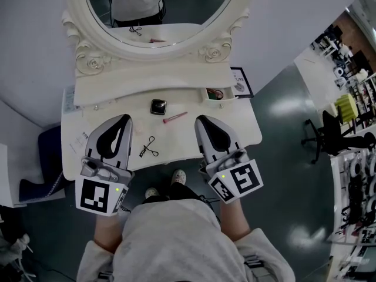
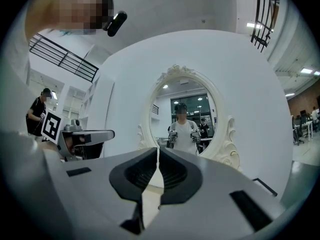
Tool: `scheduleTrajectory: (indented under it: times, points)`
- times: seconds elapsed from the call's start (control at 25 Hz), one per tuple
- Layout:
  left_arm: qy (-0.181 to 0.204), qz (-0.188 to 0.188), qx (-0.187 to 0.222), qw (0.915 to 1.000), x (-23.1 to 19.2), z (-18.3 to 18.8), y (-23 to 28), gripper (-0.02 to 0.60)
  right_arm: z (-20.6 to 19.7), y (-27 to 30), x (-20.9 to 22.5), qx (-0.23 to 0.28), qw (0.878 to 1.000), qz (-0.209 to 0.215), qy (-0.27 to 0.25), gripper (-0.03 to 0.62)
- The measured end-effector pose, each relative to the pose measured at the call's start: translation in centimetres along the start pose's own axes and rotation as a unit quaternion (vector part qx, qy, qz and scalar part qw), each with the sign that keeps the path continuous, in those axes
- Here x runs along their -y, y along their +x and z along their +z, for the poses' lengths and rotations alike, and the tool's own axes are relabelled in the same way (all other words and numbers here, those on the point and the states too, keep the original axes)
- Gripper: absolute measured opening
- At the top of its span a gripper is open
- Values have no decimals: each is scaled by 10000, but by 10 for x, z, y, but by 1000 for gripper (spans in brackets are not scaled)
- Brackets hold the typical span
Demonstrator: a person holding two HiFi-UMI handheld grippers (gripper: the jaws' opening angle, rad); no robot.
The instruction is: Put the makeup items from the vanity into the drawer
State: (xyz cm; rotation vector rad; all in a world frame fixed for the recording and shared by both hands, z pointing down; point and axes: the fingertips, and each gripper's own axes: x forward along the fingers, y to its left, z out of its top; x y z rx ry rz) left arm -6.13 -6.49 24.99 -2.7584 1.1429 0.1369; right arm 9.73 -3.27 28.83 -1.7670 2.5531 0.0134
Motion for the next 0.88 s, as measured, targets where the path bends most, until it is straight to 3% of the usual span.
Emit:
scheduleTrajectory:
  times: [0.88]
  points:
    - [-59,-109,103,9999,10,7,-30,15,10,-25,-37,235,9997,44,-94,28]
